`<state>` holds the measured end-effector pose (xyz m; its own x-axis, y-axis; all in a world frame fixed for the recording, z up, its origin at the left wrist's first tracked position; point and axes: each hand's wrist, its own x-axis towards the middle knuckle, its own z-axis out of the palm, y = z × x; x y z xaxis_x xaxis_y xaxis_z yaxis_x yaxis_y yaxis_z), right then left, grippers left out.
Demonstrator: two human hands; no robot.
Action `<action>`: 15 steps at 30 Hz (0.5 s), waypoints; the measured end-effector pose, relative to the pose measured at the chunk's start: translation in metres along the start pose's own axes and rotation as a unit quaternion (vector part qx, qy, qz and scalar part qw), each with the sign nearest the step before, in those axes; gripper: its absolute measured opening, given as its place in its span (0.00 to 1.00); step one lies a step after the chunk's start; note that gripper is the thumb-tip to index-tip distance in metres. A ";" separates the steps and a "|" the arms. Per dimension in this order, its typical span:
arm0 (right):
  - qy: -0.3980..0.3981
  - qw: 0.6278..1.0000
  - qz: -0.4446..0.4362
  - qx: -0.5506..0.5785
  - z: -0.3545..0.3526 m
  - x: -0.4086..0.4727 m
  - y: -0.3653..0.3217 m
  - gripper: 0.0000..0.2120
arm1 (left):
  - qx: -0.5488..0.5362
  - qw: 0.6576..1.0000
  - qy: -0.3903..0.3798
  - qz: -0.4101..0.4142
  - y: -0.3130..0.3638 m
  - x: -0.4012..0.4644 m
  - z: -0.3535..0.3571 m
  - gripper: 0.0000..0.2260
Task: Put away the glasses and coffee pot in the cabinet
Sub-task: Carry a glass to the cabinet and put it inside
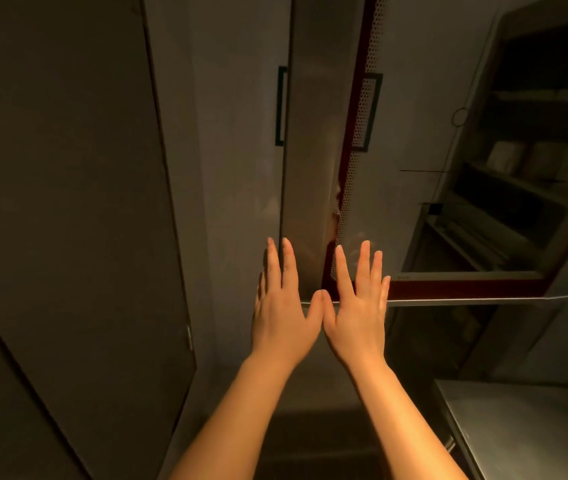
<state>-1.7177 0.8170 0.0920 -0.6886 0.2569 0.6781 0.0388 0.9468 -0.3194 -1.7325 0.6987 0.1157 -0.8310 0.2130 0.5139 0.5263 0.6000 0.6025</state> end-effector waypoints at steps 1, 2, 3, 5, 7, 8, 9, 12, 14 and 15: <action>0.002 1.000 -0.008 -0.016 0.002 0.004 0.003 0.33 | -0.003 1.000 0.000 -0.009 0.002 0.002 0.004 0.38; 0.004 0.999 -0.015 -0.030 0.005 0.007 0.007 0.33 | -0.007 1.000 0.000 -0.017 0.003 0.004 0.008 0.37; 0.004 0.999 -0.024 -0.041 0.007 0.009 0.010 0.33 | -0.010 1.000 0.001 -0.026 0.003 0.006 0.012 0.37; 0.004 0.997 -0.044 -0.057 0.013 0.013 0.019 0.32 | -0.010 0.999 0.010 -0.041 0.005 0.012 0.021 0.37; -0.002 0.996 -0.060 -0.068 0.020 0.017 0.027 0.33 | -0.006 0.998 0.013 -0.057 0.006 0.018 0.030 0.36; -0.006 0.995 -0.066 -0.071 0.023 0.020 0.031 0.33 | -0.003 0.998 0.011 -0.066 0.007 0.022 0.036 0.35; -0.011 0.995 -0.070 -0.074 0.027 0.023 0.035 0.32 | 0.000 0.997 0.008 -0.075 0.007 0.026 0.041 0.35; -0.030 0.993 -0.077 -0.090 0.040 0.032 0.043 0.30 | 0.014 0.996 0.007 -0.092 0.004 0.045 0.053 0.34; -0.036 0.992 -0.079 -0.096 0.049 0.040 0.047 0.31 | 0.017 0.995 0.006 -0.097 -0.001 0.060 0.059 0.34; -0.035 0.991 -0.079 -0.099 0.055 0.045 0.049 0.31 | 0.018 0.995 0.005 -0.097 -0.003 0.069 0.062 0.34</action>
<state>-1.7863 0.8643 0.0705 -0.7452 0.0954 0.6600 0.0628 0.9954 -0.0730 -1.8025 0.7595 0.1109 -0.9146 0.0820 0.3960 0.3485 0.6566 0.6689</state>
